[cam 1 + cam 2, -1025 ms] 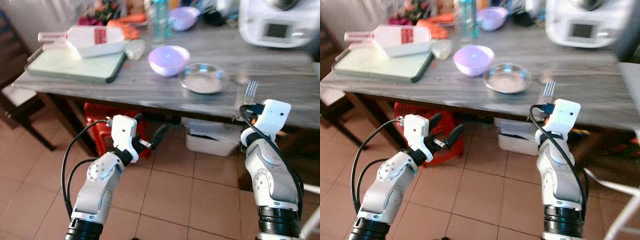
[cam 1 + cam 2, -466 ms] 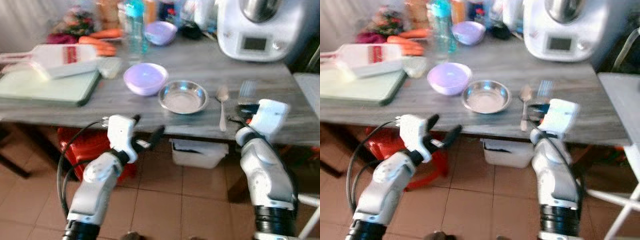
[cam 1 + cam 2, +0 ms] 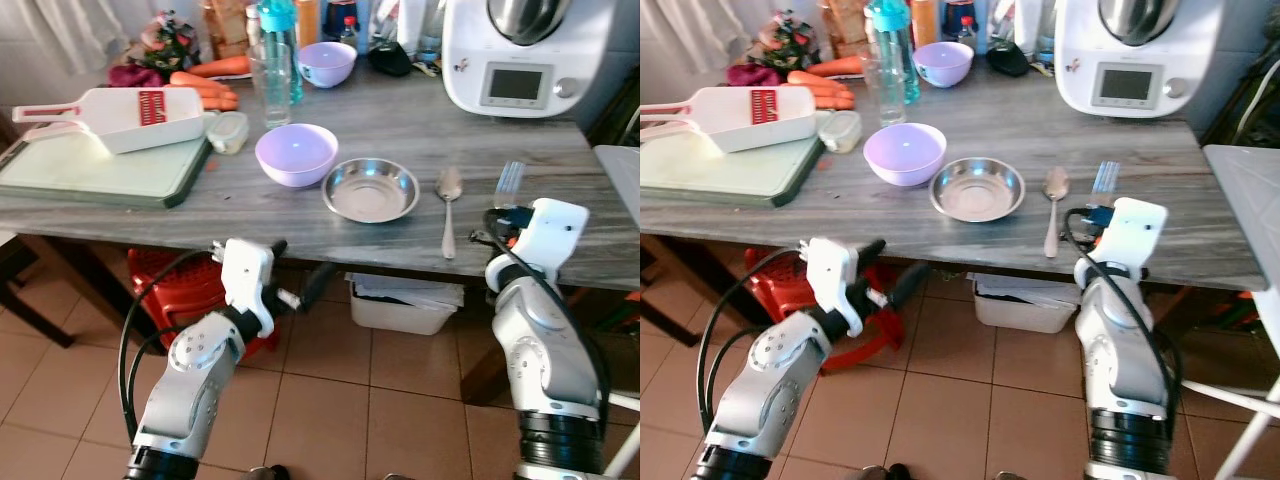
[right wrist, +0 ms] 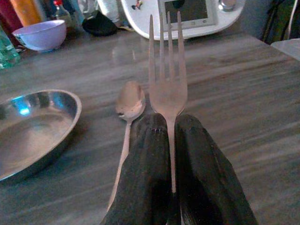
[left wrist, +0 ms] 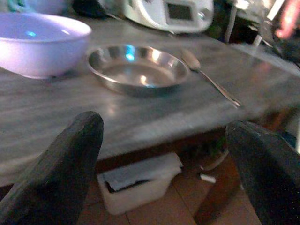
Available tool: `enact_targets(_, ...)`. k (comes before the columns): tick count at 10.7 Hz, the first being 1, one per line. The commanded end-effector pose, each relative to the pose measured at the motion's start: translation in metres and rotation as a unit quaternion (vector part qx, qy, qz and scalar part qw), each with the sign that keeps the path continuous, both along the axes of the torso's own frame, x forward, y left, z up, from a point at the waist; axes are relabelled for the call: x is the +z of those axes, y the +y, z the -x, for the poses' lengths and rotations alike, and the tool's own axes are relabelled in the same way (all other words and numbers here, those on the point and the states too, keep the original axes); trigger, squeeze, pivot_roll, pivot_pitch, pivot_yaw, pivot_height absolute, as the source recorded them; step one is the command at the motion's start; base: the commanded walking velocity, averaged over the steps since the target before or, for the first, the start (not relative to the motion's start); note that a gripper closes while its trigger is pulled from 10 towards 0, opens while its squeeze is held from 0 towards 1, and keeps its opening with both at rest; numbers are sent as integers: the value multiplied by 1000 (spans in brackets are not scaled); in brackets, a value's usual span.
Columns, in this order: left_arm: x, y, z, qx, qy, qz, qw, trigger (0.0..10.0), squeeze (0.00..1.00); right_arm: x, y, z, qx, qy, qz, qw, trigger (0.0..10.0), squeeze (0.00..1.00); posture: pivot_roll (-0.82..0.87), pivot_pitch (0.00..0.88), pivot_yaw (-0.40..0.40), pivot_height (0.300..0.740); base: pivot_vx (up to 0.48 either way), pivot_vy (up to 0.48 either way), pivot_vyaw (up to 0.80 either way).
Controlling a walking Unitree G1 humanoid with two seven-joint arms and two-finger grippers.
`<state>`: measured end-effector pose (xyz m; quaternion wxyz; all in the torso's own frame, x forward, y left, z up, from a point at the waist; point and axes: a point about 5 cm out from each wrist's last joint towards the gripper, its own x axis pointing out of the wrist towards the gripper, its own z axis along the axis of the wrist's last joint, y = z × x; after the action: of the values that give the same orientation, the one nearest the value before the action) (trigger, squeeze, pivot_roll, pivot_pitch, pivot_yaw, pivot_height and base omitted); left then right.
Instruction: Setting the table
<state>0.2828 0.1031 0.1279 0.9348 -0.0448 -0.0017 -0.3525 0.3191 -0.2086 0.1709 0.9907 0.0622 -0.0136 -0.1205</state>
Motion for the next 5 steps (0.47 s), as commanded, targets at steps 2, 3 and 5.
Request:
enact_targets(2,-2,-3,13,-84,5,-23,996,10000,0,10,-19,-5,-25,-4,0,1000,10000,0,-46,153,36,740,0,0,0)
enact_targets(3,-4,-4,18,-110,5,-31,993,10000,0,13,-21,-8,-24,-6,-2,1000,10000,0,-51,161,38,740,0,0,0)
enact_targets(5,-3,-1,27,-162,7,-42,986,10000,0,12,-29,-23,-20,24,-14,999,10000,0,-47,174,37,740,0,0,0)
